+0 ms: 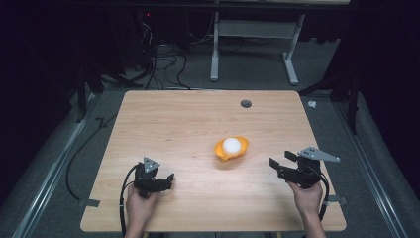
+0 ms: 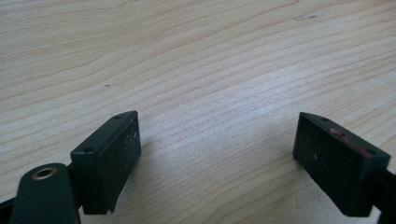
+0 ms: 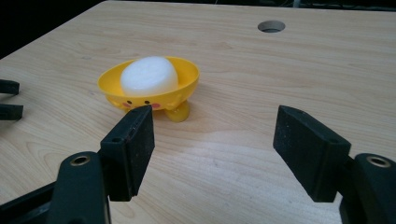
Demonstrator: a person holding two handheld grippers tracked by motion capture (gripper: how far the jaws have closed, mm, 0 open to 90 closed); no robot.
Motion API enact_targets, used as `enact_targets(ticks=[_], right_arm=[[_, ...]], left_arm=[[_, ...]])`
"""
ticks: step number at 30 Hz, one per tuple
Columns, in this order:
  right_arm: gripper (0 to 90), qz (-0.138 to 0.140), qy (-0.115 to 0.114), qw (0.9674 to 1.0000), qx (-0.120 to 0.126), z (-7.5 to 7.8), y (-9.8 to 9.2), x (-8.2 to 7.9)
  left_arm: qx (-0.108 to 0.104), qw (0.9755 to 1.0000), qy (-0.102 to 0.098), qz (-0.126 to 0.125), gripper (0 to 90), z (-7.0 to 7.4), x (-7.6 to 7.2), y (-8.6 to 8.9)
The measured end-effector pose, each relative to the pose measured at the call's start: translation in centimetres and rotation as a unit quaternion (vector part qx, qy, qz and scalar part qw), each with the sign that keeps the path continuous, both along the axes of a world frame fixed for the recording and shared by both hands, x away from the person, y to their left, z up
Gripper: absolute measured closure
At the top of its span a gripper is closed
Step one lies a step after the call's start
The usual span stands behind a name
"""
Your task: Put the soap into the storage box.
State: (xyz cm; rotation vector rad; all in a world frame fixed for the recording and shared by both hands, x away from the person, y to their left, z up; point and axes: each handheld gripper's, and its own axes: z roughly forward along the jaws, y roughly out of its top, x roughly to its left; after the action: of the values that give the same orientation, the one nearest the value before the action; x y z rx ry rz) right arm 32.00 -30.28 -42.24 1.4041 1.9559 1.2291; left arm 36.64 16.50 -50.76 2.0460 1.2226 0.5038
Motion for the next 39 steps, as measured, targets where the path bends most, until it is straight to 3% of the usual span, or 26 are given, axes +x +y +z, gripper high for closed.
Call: enact_targets(ticks=[27, 39], right_arm=[[30.5, -0.004, 0.018, 0.9998, 0.001, -2.0, 0.3, -0.6], [30.6, -0.003, 0.026, 0.9995, -0.015, -2.8, 1.0, -0.7]], left_arm=[[0.000, 1.0000, 0.000, 0.000, 15.5, 0.0, 0.0, 0.0], [0.000, 1.0000, 0.000, 0.000, 15.5, 0.0, 0.0, 0.0]])
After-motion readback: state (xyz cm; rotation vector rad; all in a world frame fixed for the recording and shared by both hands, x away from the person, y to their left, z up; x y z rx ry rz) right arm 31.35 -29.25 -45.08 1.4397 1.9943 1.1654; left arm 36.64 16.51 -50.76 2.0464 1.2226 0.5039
